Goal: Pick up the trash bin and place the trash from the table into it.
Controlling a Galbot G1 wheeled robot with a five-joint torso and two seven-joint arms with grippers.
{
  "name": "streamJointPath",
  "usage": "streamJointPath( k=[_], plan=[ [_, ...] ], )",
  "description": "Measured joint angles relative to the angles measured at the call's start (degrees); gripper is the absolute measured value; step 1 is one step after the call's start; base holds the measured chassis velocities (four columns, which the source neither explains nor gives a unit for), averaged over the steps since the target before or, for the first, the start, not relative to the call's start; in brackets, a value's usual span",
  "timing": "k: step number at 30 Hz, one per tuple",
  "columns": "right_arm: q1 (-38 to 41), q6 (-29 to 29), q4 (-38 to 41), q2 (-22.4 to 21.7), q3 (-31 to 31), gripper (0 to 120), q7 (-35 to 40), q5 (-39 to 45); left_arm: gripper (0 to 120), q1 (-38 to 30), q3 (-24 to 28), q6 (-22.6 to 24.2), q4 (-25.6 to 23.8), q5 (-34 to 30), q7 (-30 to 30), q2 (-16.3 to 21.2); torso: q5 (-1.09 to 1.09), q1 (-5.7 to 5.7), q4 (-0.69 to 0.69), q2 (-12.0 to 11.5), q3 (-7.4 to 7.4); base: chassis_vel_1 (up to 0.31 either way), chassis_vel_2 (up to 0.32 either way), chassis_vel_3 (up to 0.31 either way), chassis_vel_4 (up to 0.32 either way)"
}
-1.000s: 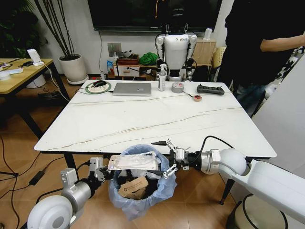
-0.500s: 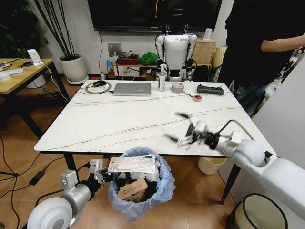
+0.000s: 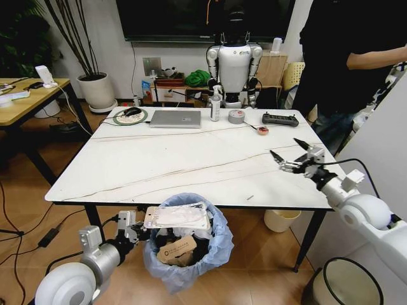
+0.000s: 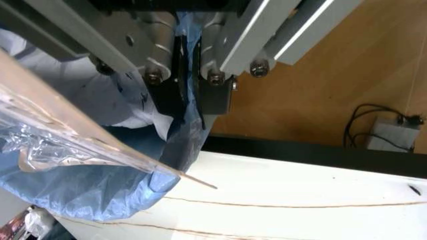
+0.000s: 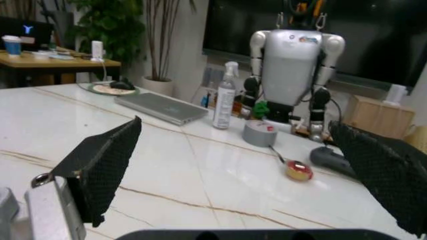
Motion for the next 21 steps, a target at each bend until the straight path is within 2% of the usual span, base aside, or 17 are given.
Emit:
streamJointPath(
  k=[8,14,17,21],
  plan=[
    [-9.5,-0.8,-0.2,0.0,8.5,100,0.6,0.3,0,0.0,0.0,-0.3,0.9,0.3,0.5,-0.5,0.0,0.0,-0.01,0.0,0.0,0.0,0.0,0.0,0.0],
    [-17.6,-1.7,0.9,2.2,16.0,100,1.3,-0.4,0,-0.3,0.1,-0.5,1.6,0.8,0.7,-1.1,-0.04,0.0,-0.01,0.0,0.0,0.0,0.0,0.0,0.0],
    [-22.5,-2.0,1.8,6.3,21.6,100,1.5,-1.4,0,-0.3,0.1,-0.6,1.7,1.0,0.8,-1.4,0.04,0.0,0.0,0.0,0.0,0.0,0.0,0.0,0.0],
    [-30.4,-2.2,4.6,11.0,29.6,100,0.8,-3.0,0,-0.1,-0.1,-0.7,1.8,1.1,0.8,-1.5,0.0,0.0,-0.02,0.0,-0.01,0.0,0.0,0.0,0.0]
  ],
)
